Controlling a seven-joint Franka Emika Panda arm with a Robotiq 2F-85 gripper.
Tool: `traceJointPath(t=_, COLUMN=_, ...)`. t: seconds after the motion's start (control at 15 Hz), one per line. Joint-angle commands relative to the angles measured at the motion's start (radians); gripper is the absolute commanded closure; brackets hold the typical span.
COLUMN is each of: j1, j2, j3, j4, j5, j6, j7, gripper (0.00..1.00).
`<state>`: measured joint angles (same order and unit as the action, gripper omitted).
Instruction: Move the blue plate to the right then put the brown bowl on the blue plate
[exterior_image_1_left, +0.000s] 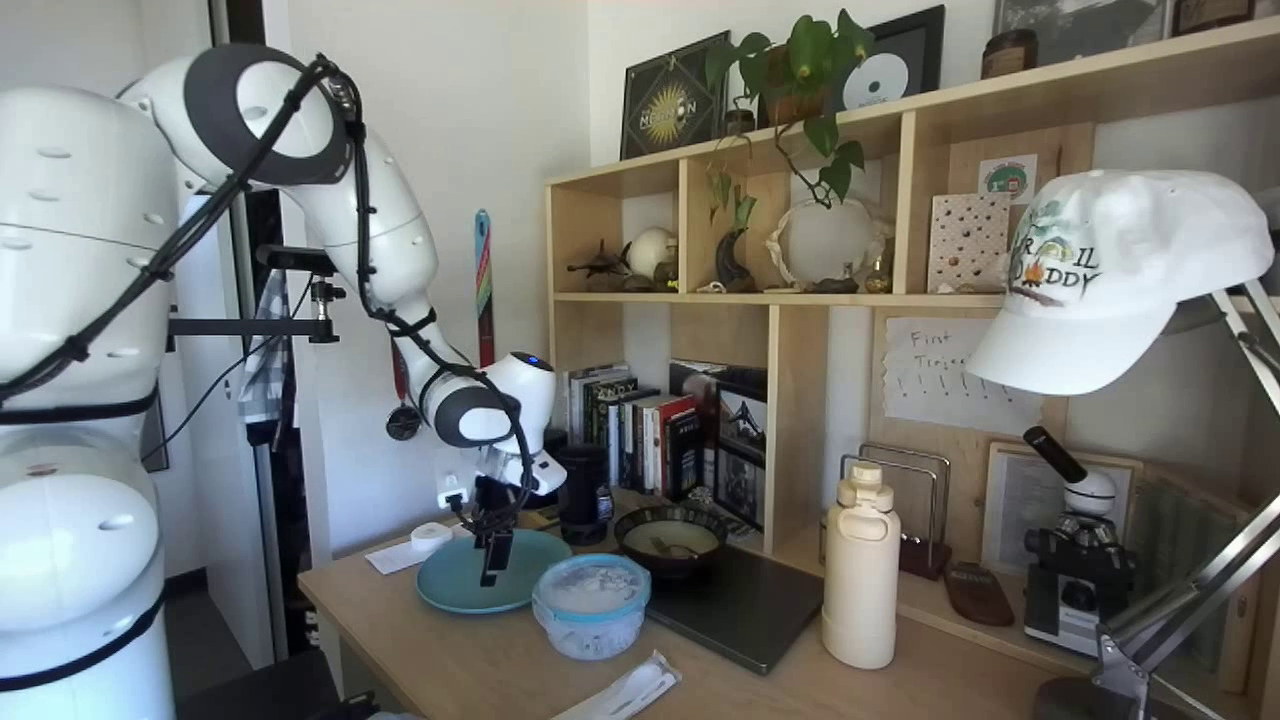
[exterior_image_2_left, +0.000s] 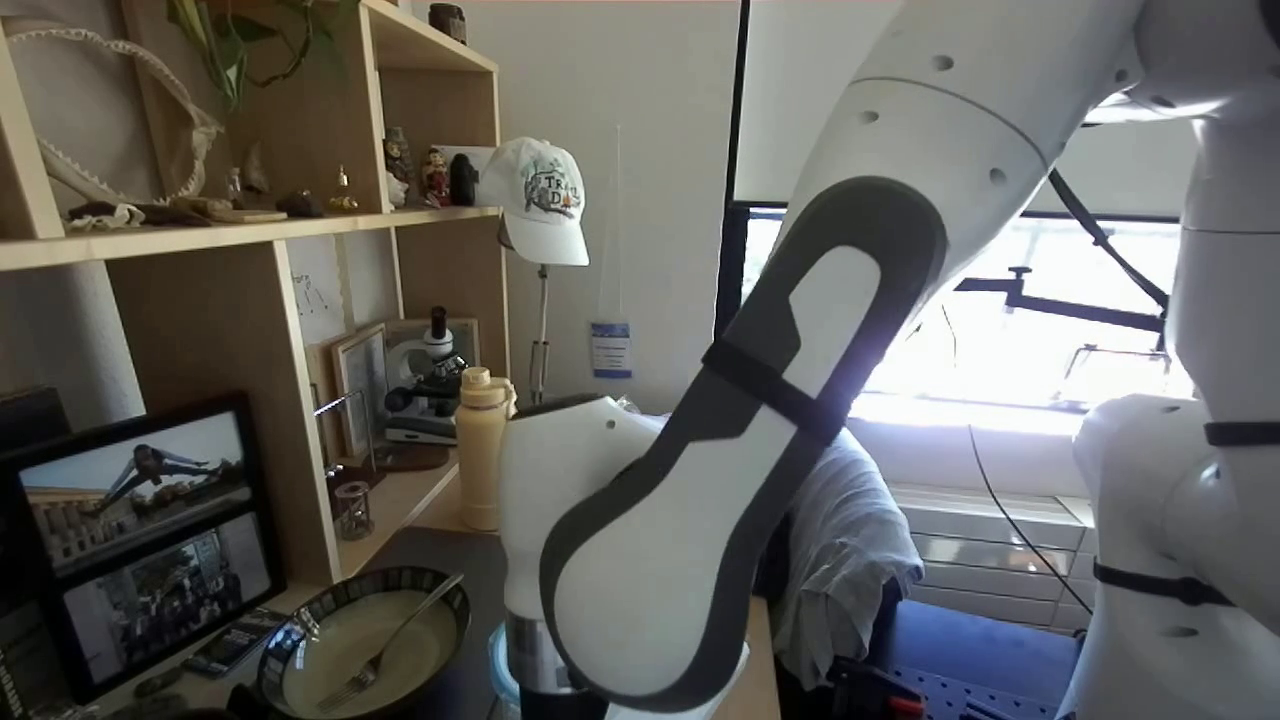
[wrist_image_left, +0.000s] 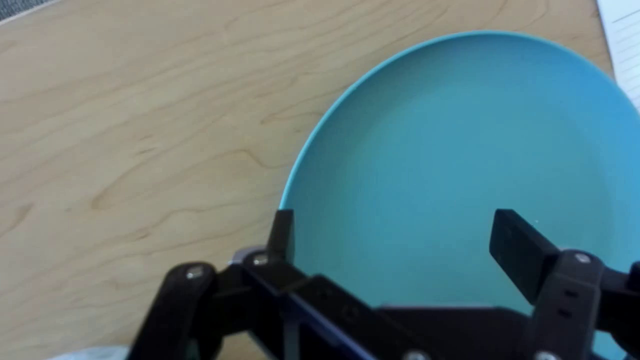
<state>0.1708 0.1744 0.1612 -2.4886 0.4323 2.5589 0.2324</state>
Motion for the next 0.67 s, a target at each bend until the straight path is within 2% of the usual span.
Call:
traceJointPath(t=0.0, j1=0.004, j2=0.047, j3=0.016, j4=-0.026, j5=0.031, j6=0.090, j7=0.051, gripper=0.00)
traceJointPath(t=0.47, j1=0.003, j2=0.116, j3=0.020, j4=-0.016, j5=0.026, j6=0.107, j7=0.094, gripper=0.00)
traceJointPath(t=0.6, j1=0.006, j2=0.121, j3=0.019, j4=-0.018, j5=0.023, j6=0.107, j7=0.109, gripper=0.26)
